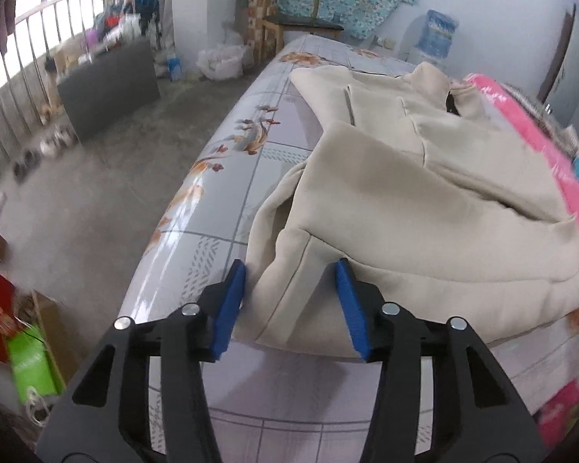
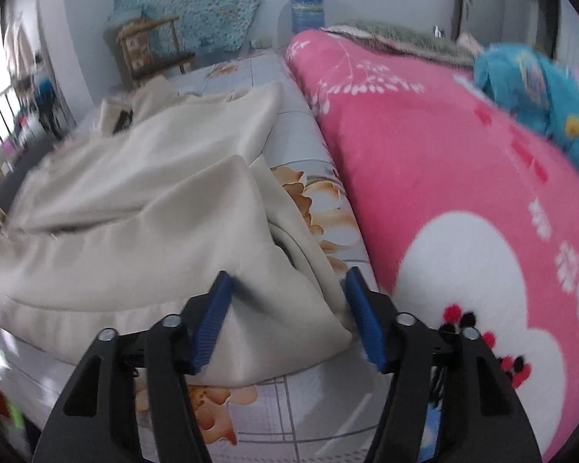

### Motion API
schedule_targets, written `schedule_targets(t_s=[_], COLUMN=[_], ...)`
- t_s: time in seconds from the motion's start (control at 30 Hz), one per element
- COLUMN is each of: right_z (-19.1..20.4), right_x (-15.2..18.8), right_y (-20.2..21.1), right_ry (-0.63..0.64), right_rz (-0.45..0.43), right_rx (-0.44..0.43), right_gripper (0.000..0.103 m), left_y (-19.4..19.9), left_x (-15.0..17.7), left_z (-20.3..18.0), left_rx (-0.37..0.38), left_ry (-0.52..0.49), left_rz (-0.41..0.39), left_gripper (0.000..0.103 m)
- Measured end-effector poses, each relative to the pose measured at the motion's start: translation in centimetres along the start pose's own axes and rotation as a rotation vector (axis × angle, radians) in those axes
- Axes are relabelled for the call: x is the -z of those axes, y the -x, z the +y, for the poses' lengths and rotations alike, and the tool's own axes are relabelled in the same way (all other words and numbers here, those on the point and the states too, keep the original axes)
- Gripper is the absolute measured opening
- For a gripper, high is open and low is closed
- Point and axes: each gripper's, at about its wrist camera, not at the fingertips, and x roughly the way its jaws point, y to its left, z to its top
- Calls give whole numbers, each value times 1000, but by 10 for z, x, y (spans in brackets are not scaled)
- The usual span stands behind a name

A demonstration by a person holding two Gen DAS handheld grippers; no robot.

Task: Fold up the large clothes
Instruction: 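Carry the hem over the jacket toward the collar with both tools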

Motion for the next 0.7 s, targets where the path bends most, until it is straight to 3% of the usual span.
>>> schedule_targets(t_s=[0.1, 0.17, 0.23, 0.53, 0.7], right_z=[13, 17, 18, 11, 1], right_x=[1, 2, 1, -4, 23], right_y=[2, 2, 0, 60, 92], right_ry=[61, 83, 81, 16, -1], right_rz=[-10, -10, 0, -68, -59], right_rx=[42, 51, 15, -103, -170], right_gripper=[44, 36, 19, 13, 16], left_y=[3, 7, 11, 87, 110], left_x=[3, 5, 5, -1, 24], left_z=[-12, -17, -20, -10, 15], left_rx=[-50, -72, -100, -23, 12], left_ry=[-65, -101, -134, -169, -155], left_rz=[-31, -47, -67, -166, -87], left_gripper=[36, 23, 11, 7, 7])
